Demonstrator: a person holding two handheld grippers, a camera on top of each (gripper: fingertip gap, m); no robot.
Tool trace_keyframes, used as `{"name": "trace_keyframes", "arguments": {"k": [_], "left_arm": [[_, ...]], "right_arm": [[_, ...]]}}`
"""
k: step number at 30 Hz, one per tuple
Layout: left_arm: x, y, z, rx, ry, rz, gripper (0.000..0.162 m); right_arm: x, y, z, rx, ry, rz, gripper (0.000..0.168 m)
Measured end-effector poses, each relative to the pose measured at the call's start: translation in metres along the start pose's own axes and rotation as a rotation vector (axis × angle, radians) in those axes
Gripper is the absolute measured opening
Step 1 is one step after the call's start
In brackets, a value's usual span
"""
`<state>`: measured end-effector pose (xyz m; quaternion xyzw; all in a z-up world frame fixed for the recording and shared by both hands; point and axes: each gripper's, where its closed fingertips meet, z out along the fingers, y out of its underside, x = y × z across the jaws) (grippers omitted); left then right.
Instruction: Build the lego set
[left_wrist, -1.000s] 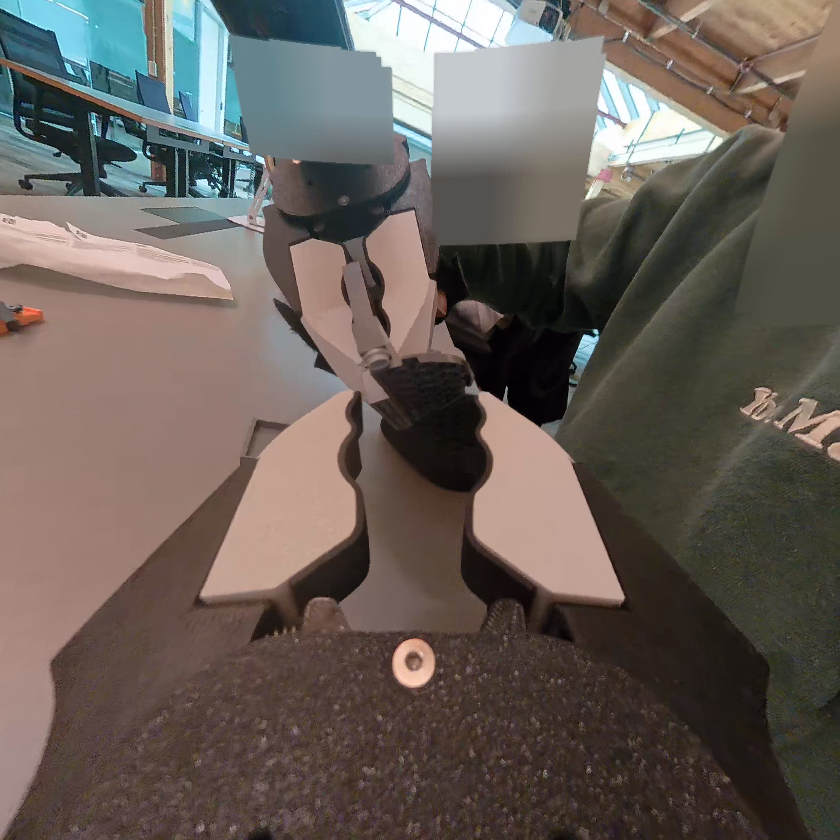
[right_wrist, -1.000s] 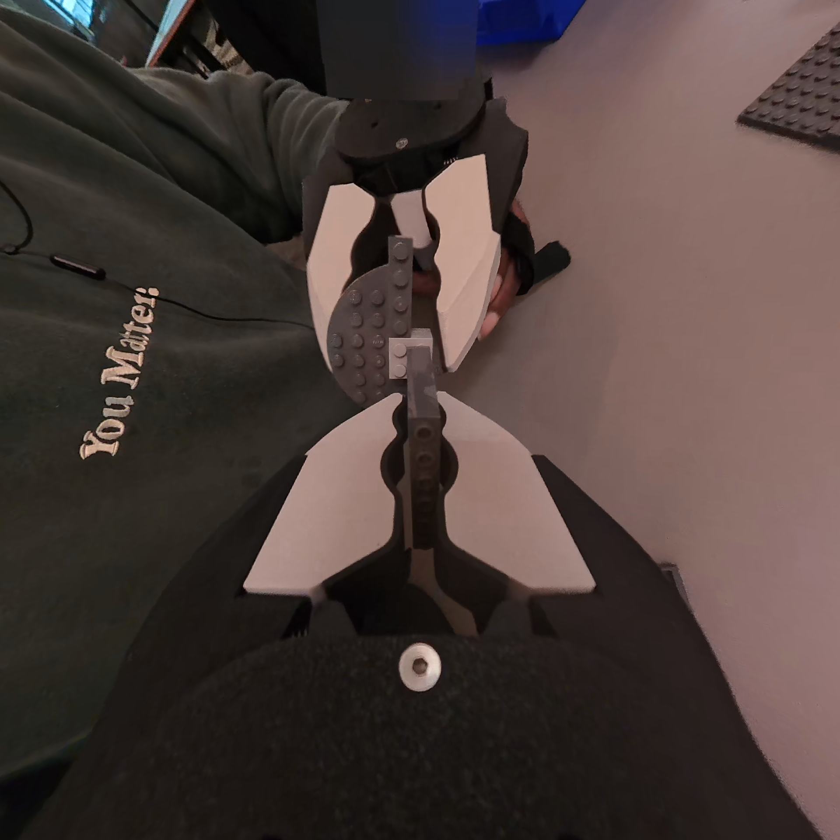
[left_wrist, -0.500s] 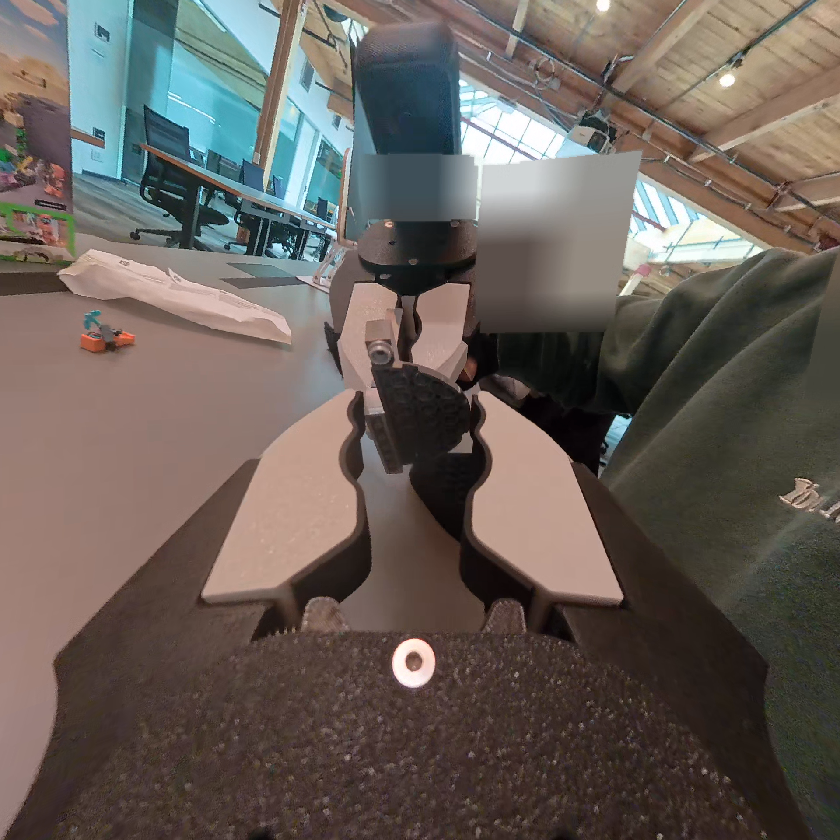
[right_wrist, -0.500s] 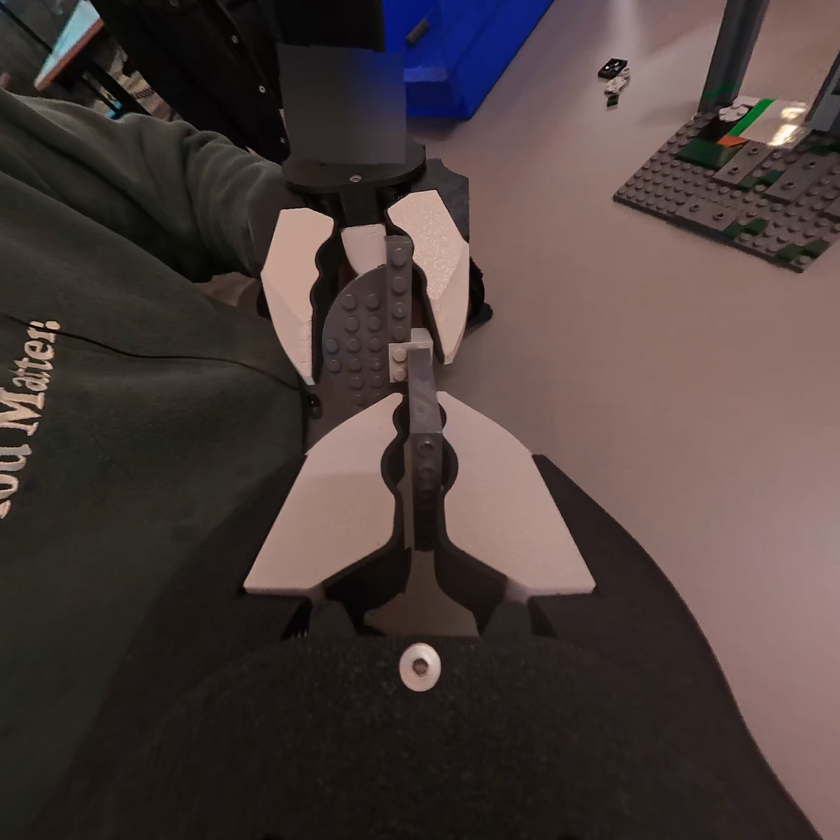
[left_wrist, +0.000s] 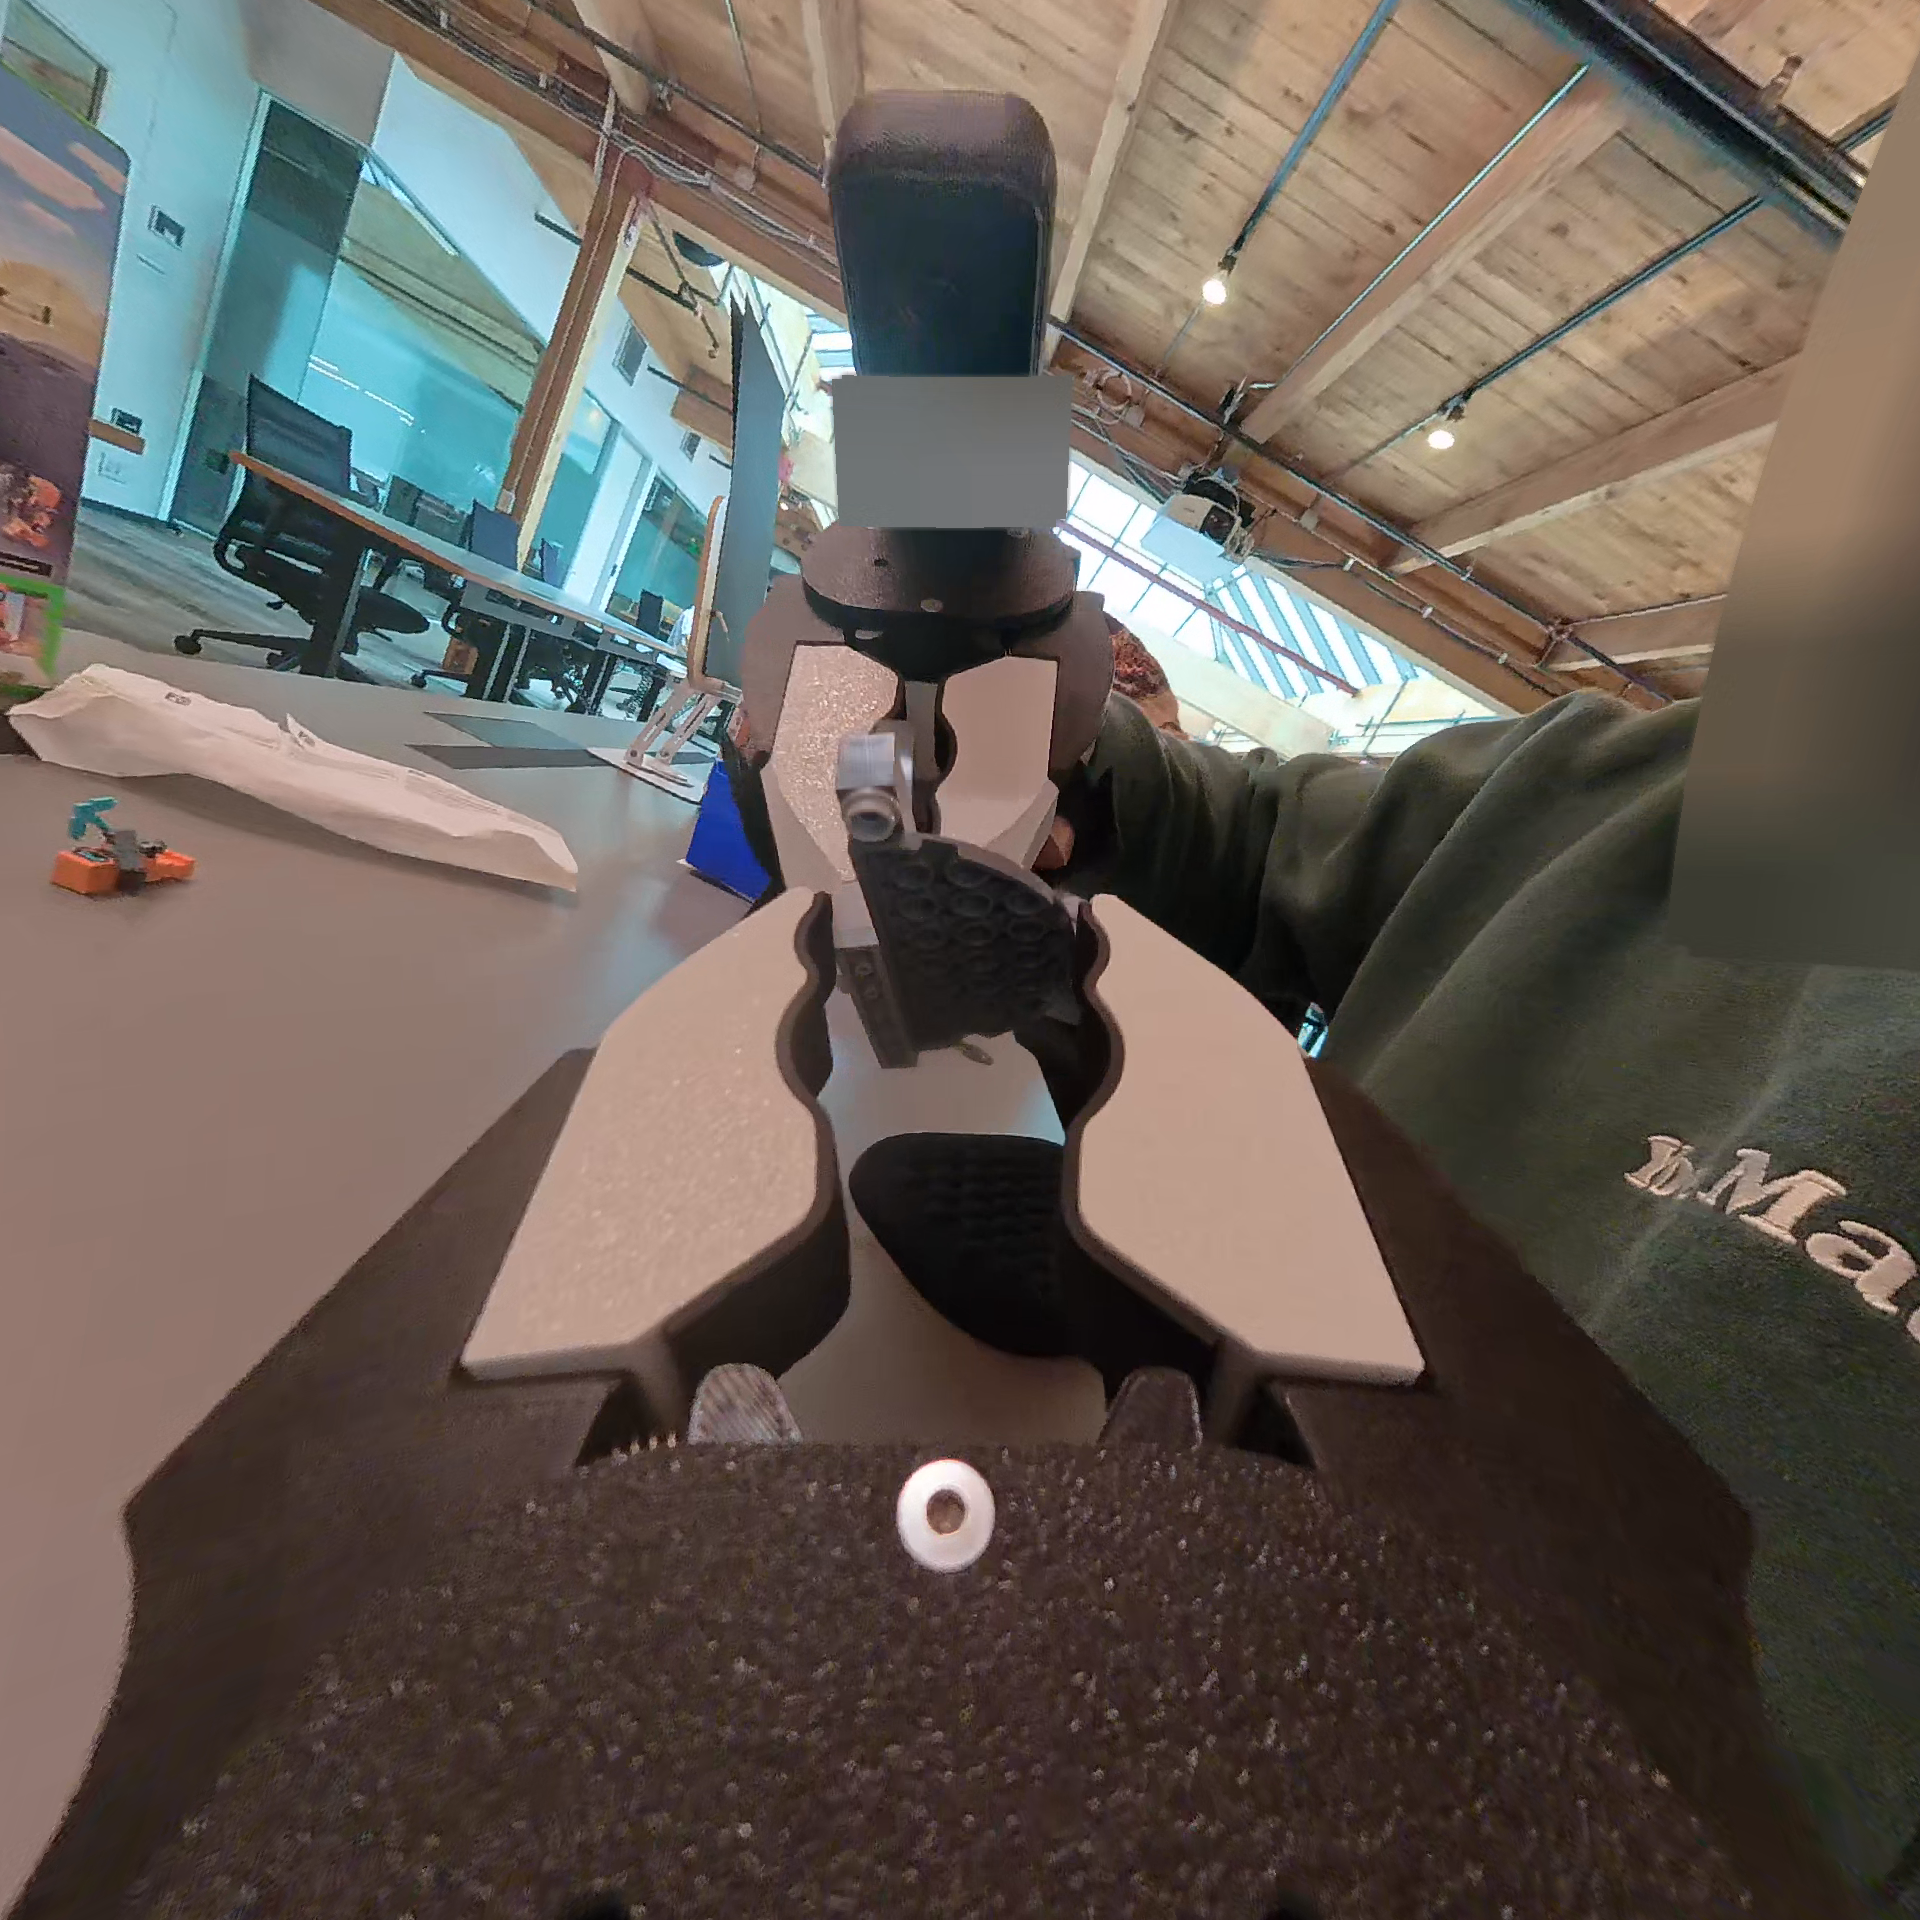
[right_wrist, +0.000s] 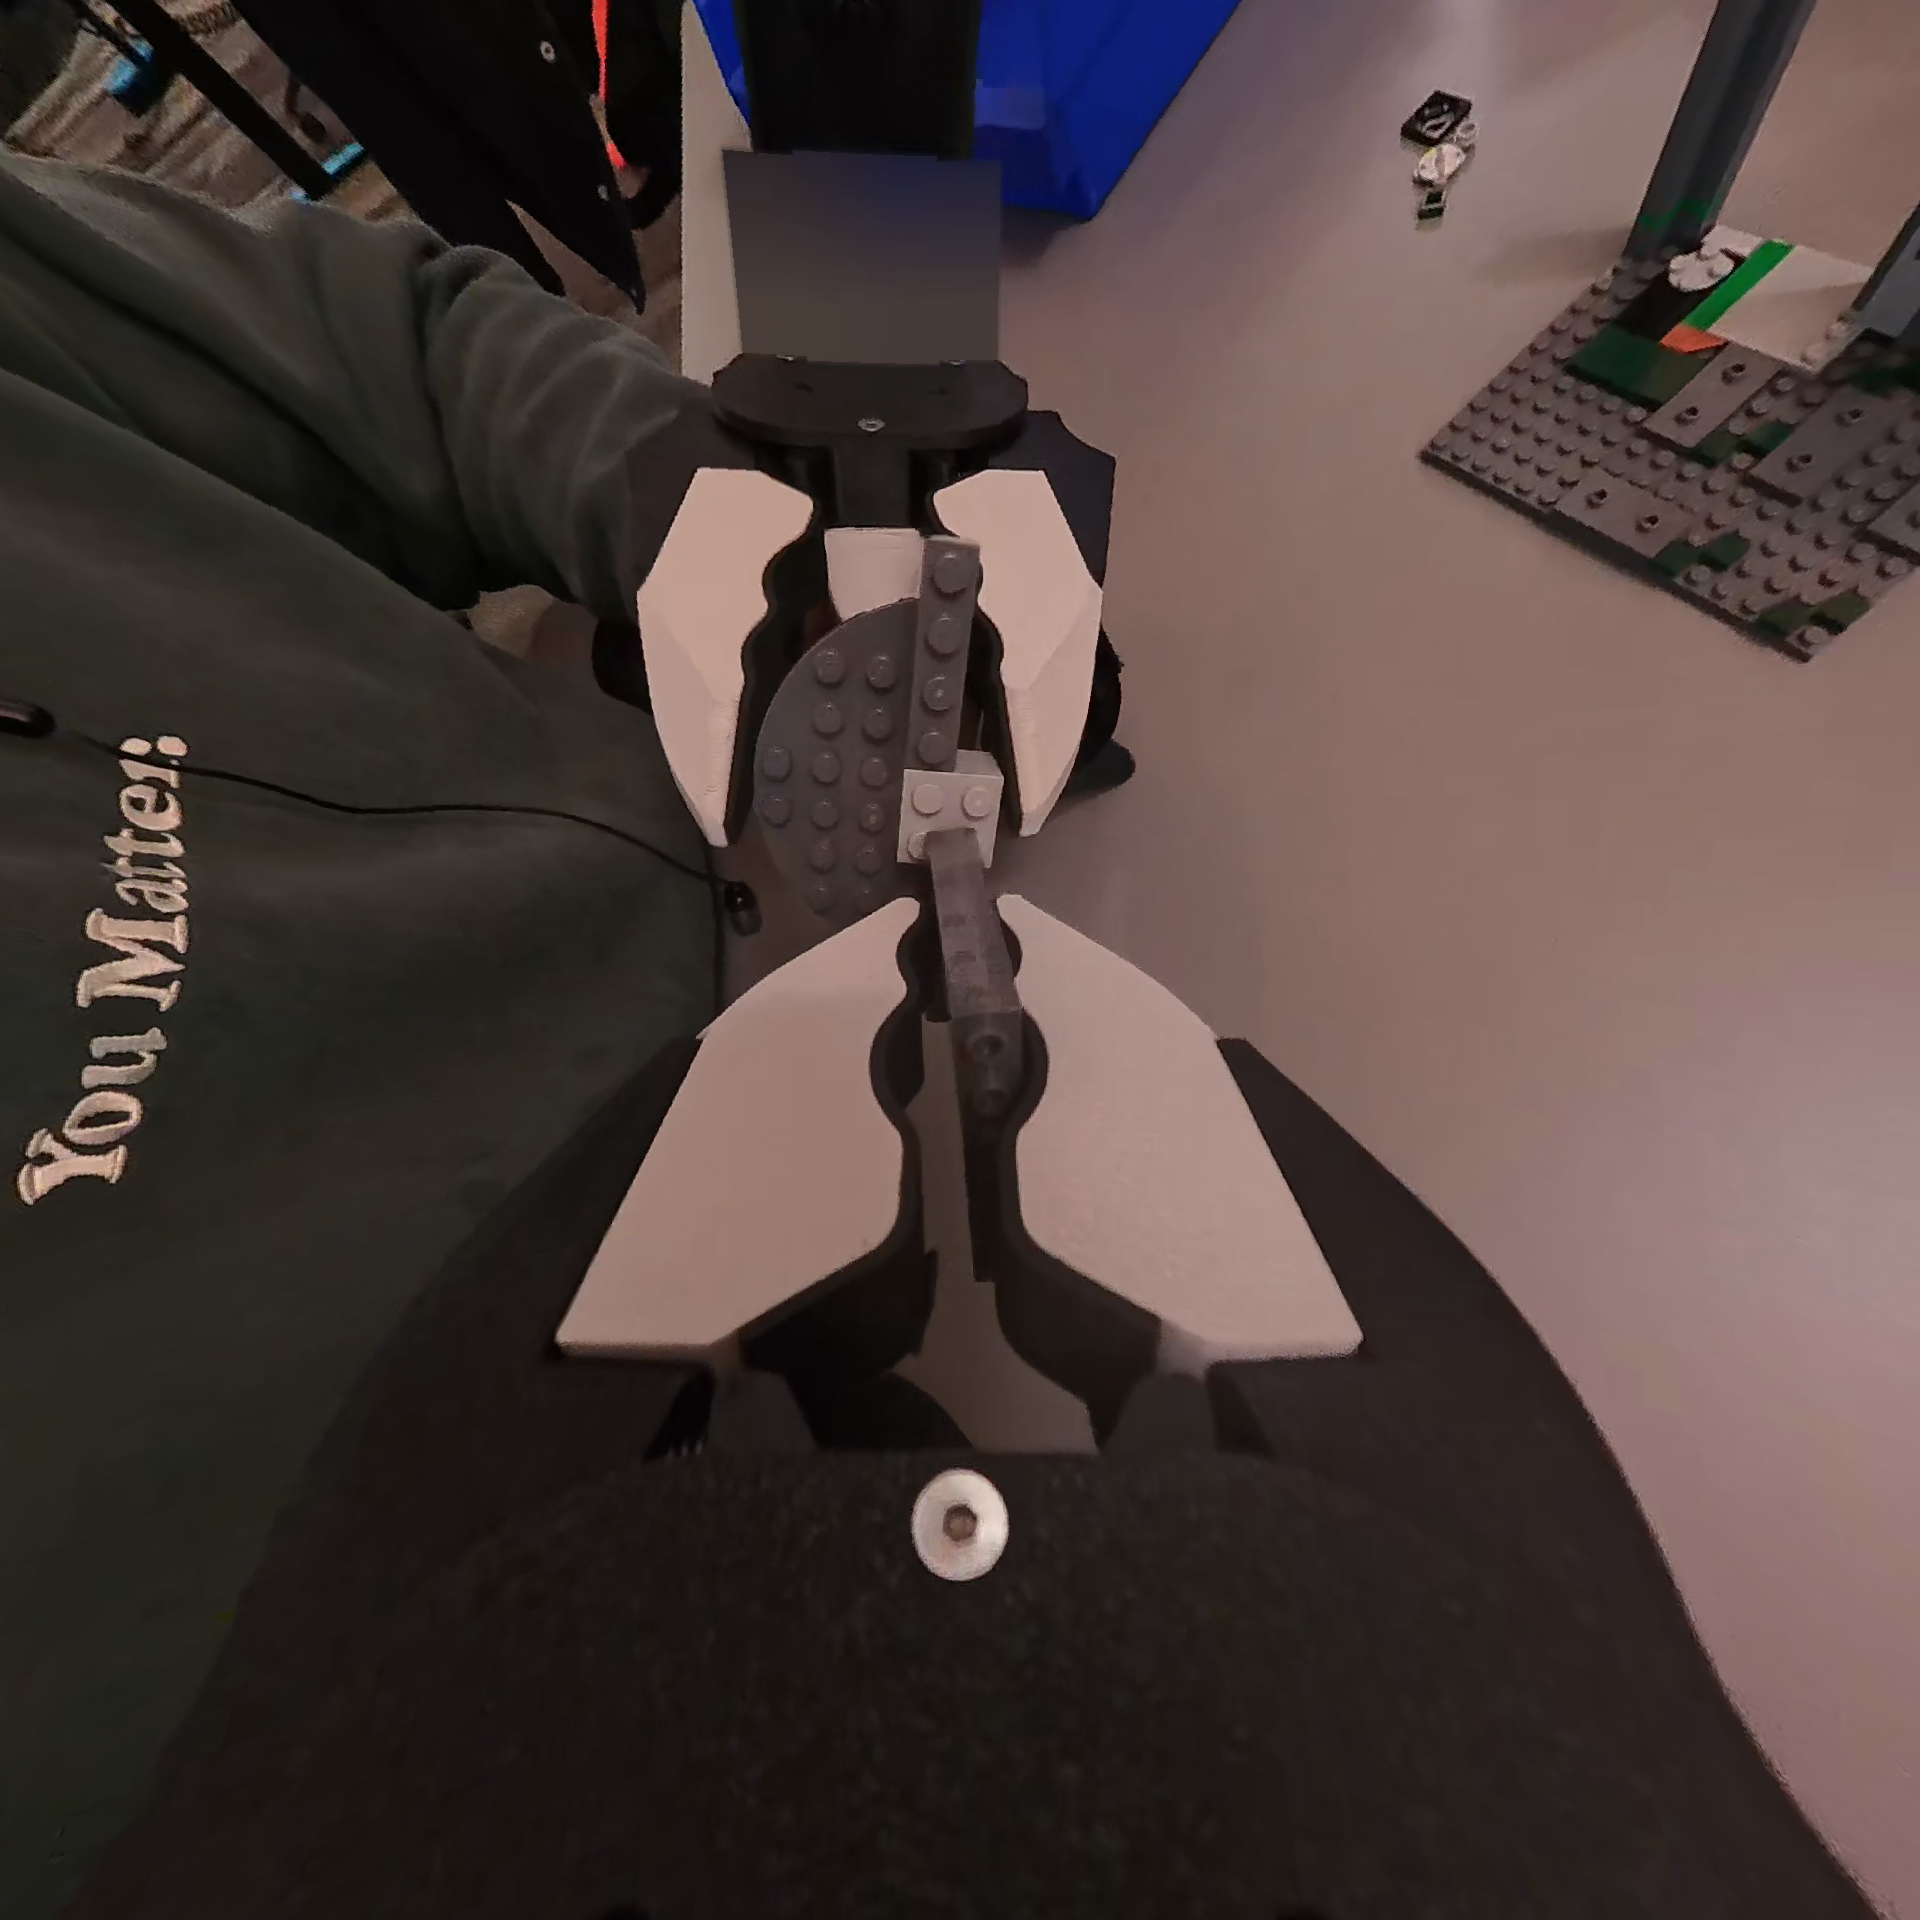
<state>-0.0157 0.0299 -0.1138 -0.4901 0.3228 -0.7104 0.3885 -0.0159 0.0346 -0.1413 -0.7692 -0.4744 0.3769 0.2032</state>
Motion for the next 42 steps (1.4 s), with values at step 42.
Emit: {"name": "trace_keyframes", "arguments": {"k": [42], "left_arm": [[0.029, -0.078, 0.002, 0.692, 0.027, 0.089, 0.044]], "right_arm": [[-0.027, -0.088, -0.038, -0.509, 0.124, -0.213, 0.008]]}}
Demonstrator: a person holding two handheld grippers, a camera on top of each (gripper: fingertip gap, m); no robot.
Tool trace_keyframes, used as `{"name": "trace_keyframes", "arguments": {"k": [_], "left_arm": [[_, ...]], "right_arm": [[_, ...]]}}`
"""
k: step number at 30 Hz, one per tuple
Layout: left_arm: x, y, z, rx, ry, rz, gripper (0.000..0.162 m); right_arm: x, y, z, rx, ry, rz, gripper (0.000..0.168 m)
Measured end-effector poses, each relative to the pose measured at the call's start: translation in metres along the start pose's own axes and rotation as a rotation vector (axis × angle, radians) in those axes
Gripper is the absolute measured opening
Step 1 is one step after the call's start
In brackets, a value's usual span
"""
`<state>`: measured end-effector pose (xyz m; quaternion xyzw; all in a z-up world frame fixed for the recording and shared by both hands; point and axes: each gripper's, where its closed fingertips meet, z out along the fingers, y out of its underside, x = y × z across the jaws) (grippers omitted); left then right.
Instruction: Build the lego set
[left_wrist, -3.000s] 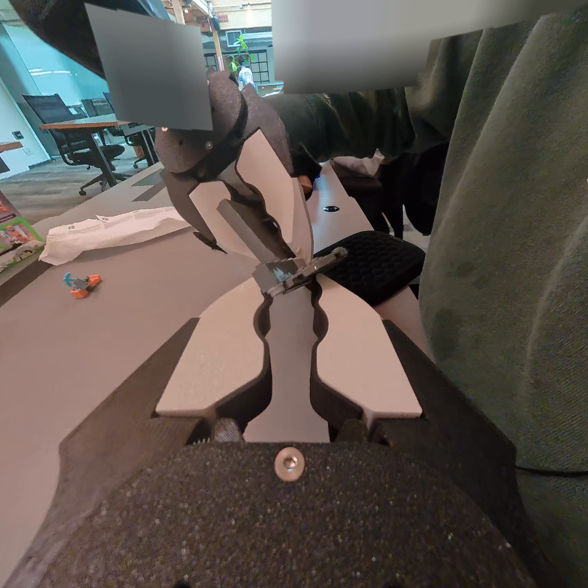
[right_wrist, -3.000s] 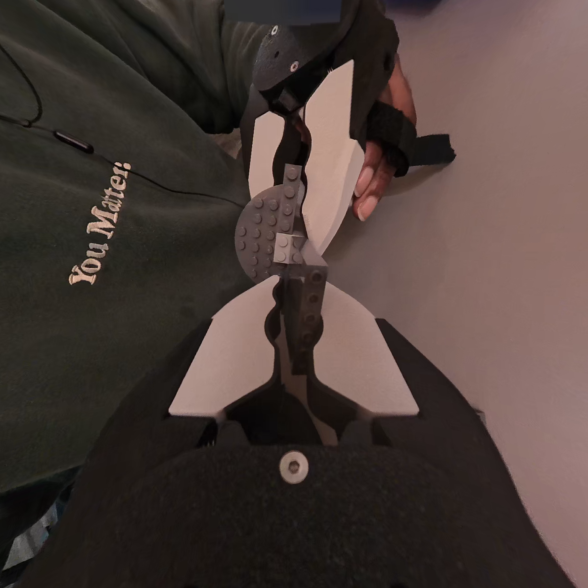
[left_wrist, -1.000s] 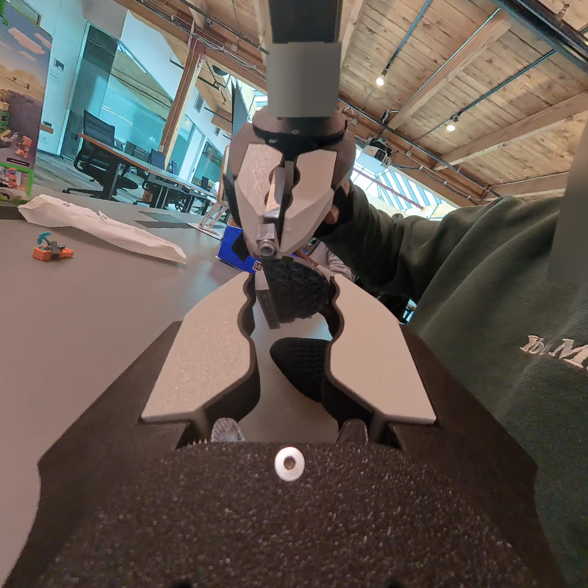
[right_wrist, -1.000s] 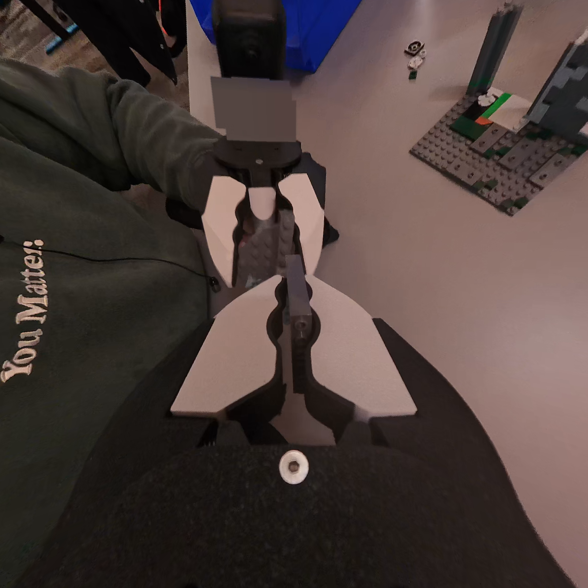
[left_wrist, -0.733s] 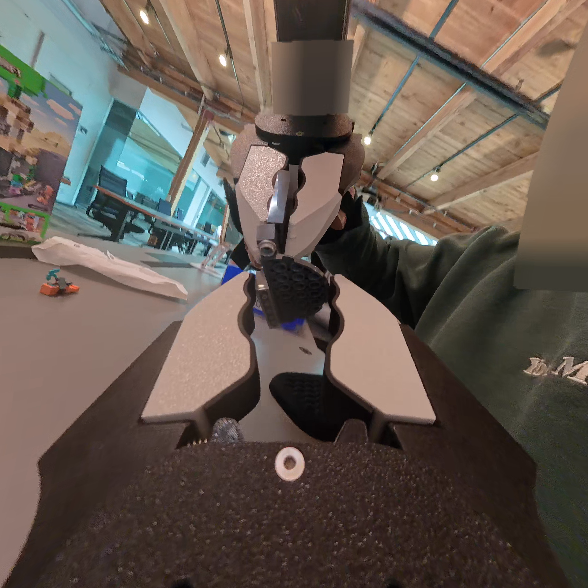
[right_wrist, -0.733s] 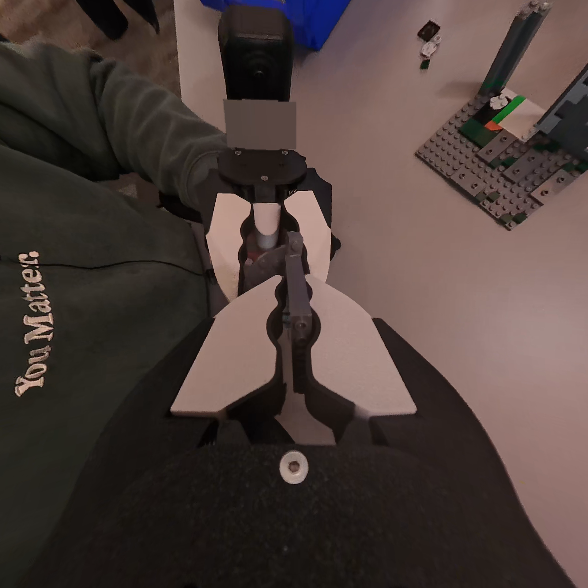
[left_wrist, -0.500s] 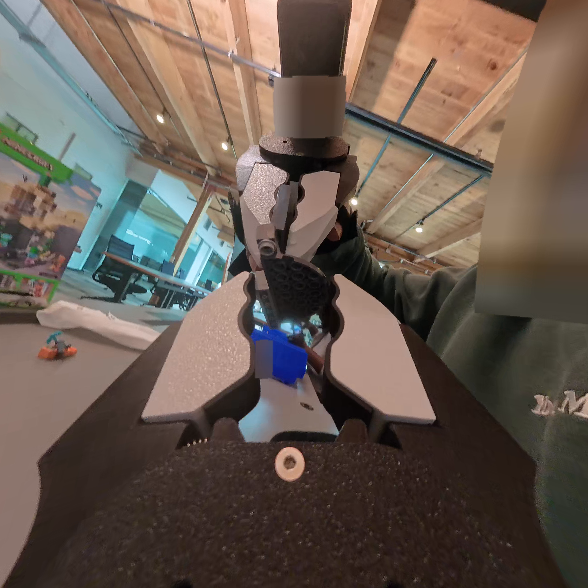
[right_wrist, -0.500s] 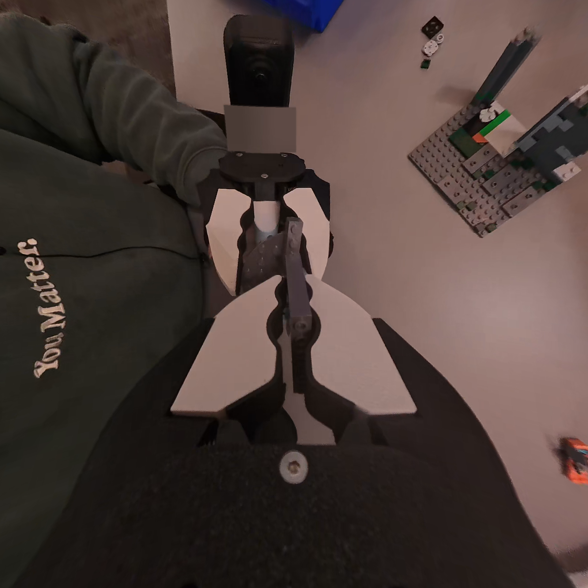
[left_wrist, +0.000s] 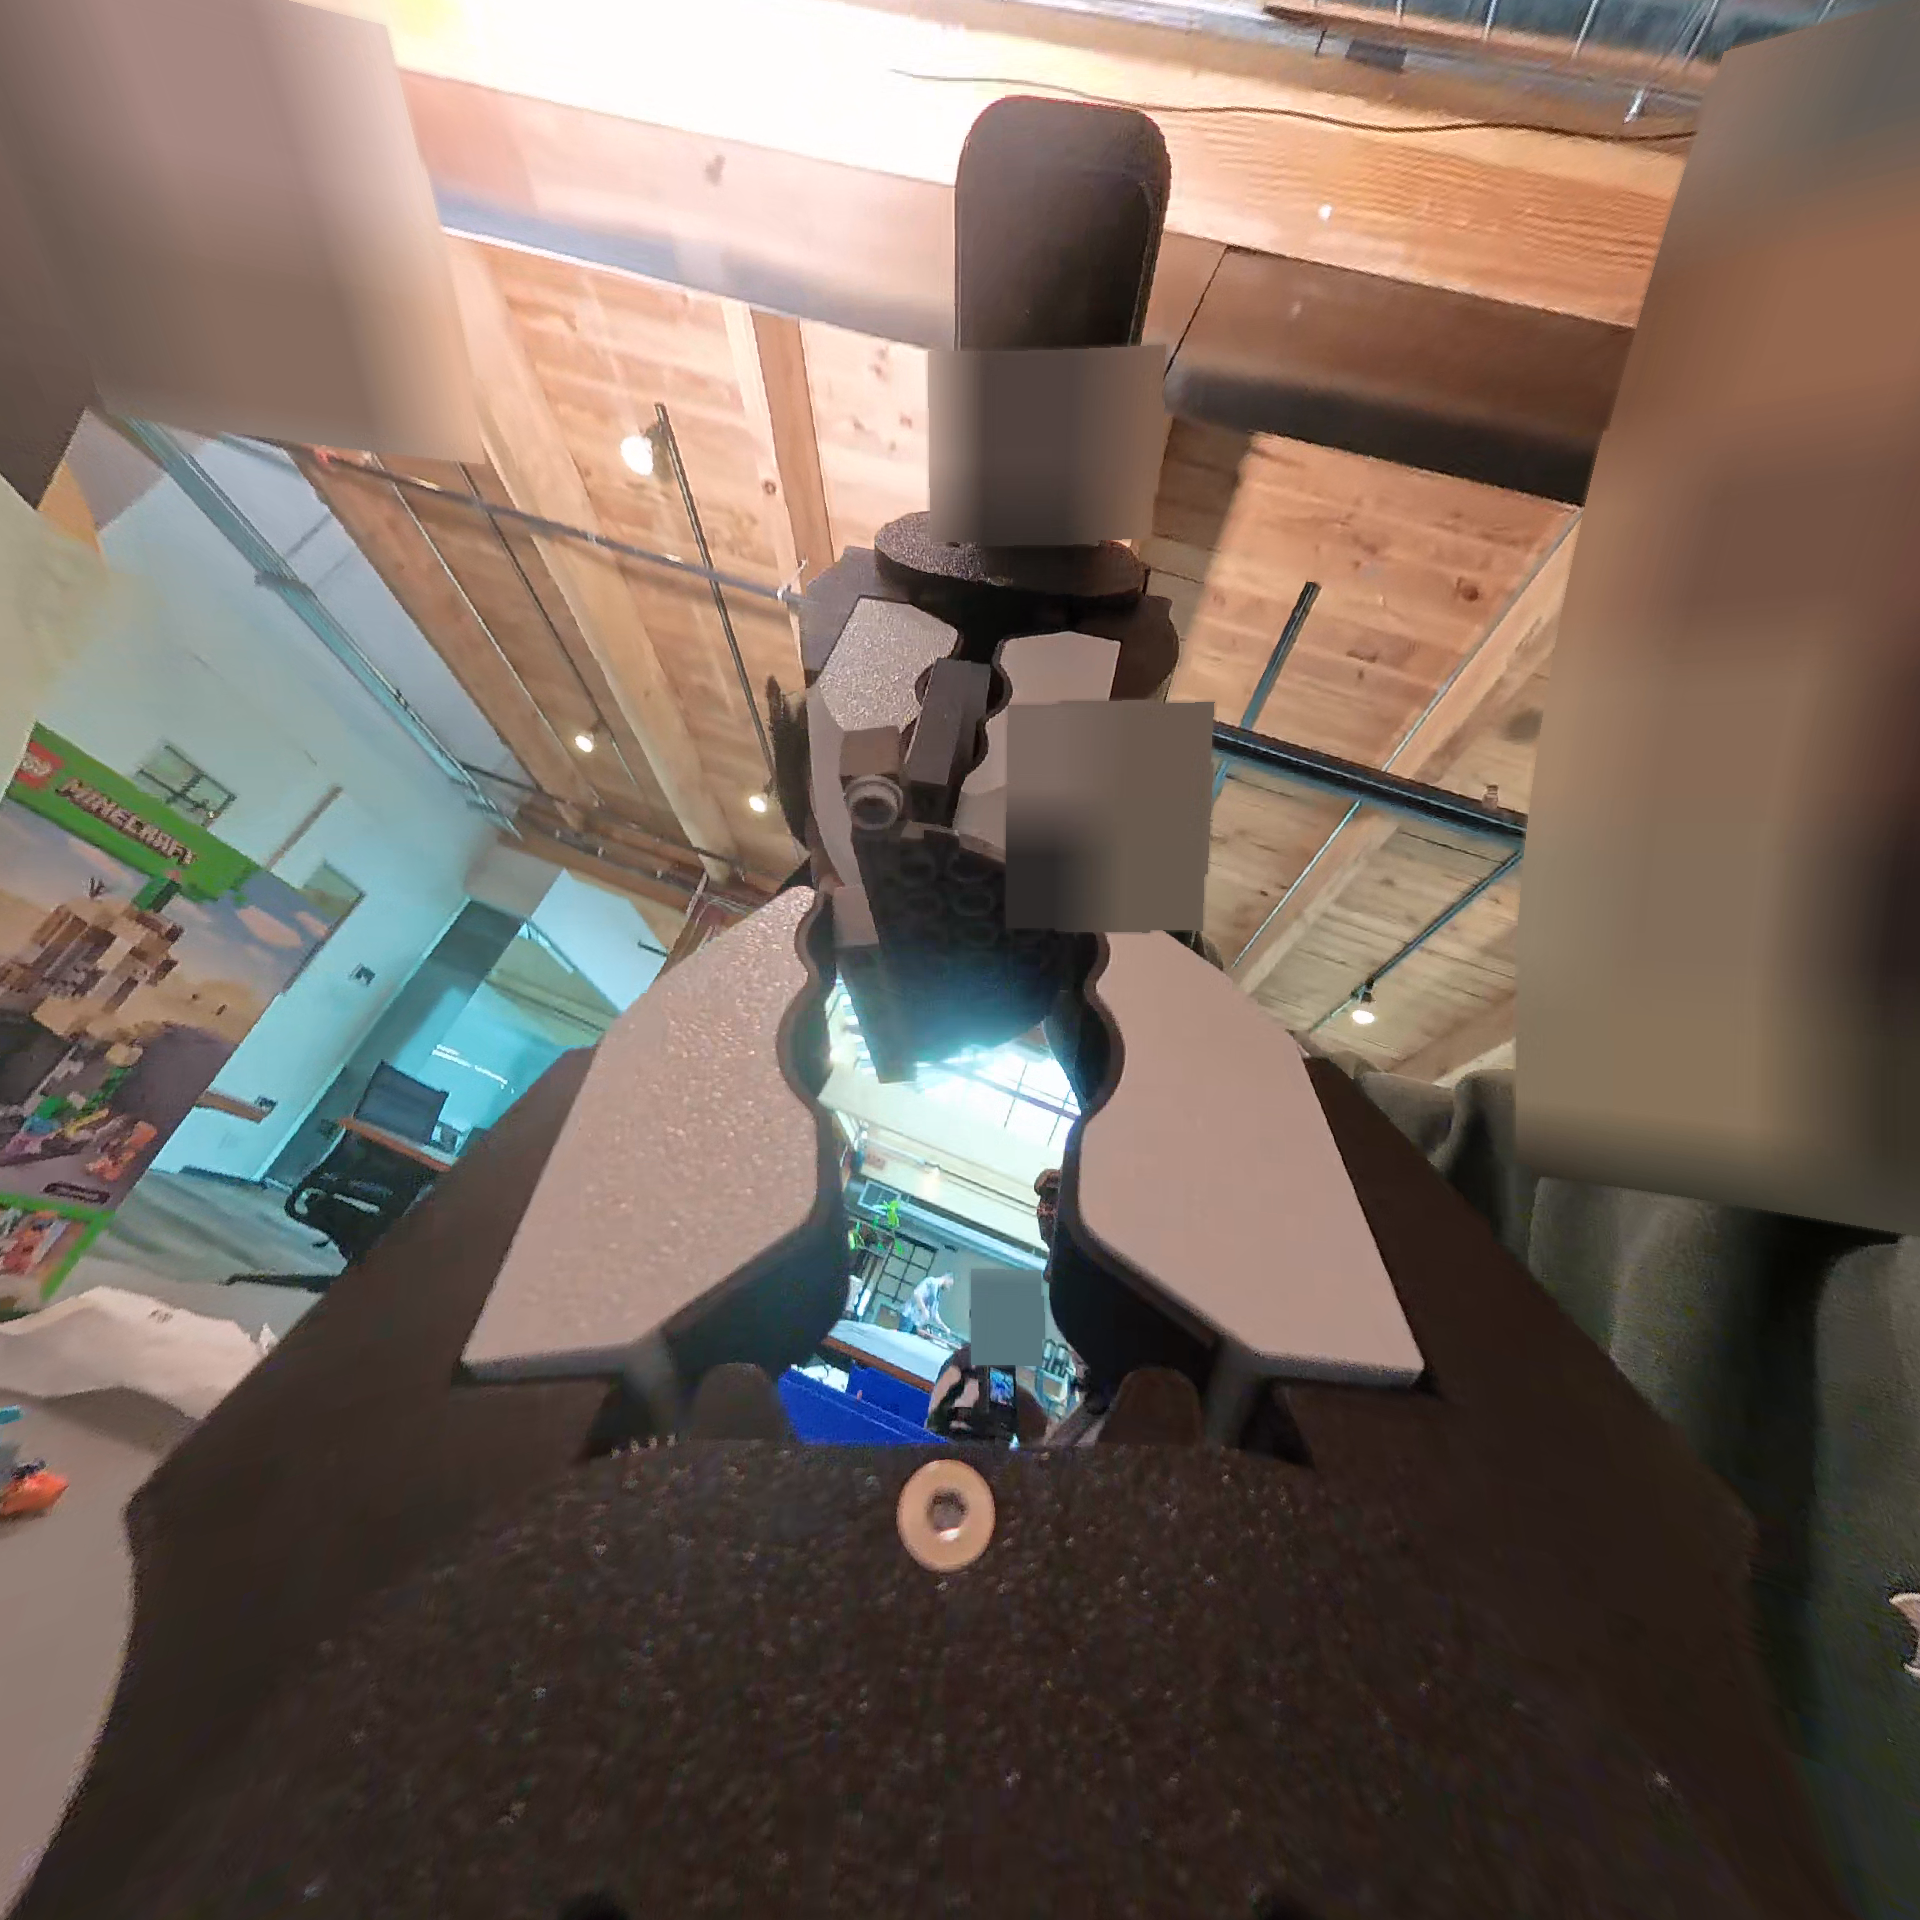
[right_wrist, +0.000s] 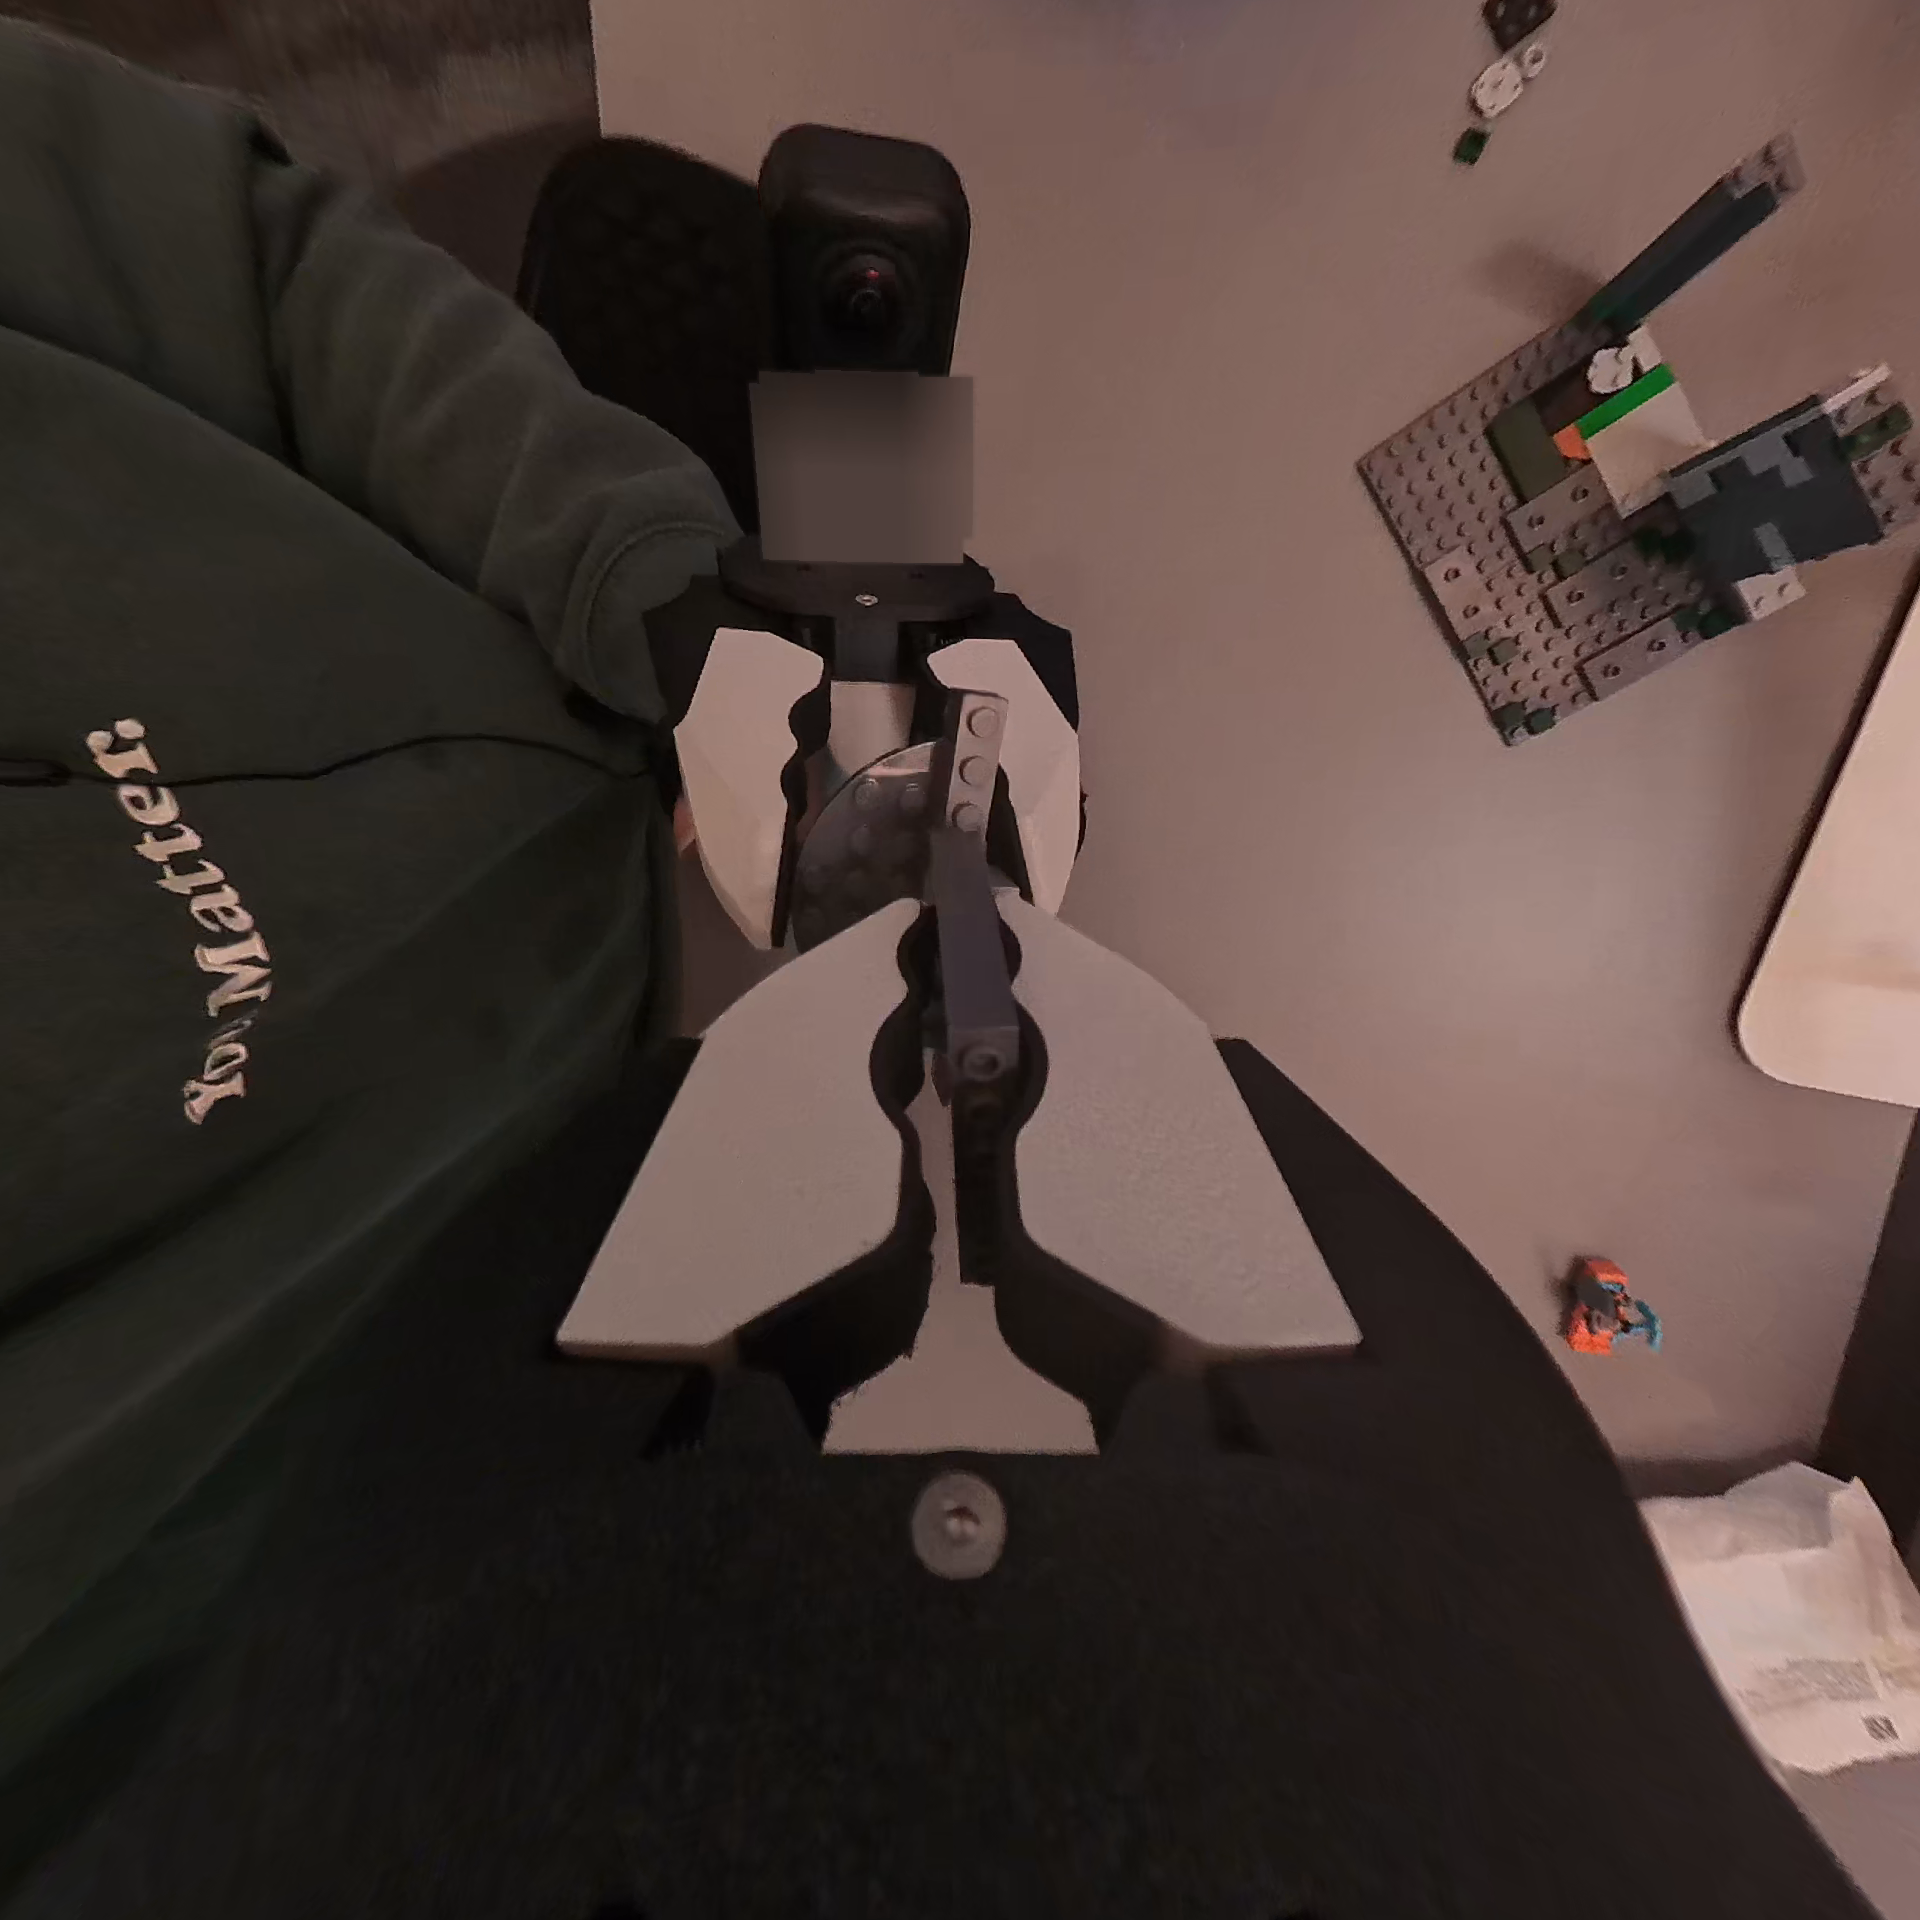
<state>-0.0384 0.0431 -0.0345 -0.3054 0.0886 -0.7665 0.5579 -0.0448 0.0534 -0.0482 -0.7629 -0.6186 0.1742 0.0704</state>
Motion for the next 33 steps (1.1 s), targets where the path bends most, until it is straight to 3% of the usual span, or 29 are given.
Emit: {"name": "trace_keyframes", "arguments": {"k": [20, 33], "left_arm": [[0.01, -0.015, -0.008, 0.104, 0.051, -0.035, 0.043], [0.011, -0.023, -0.006, 0.113, 0.053, -0.011, 0.043]], "right_arm": [[-0.012, -0.011, 0.005, -0.085, 0.012, -0.022, 0.009], [-0.012, -0.011, -0.009, 0.018, 0.025, -0.016, 0.006]]}}
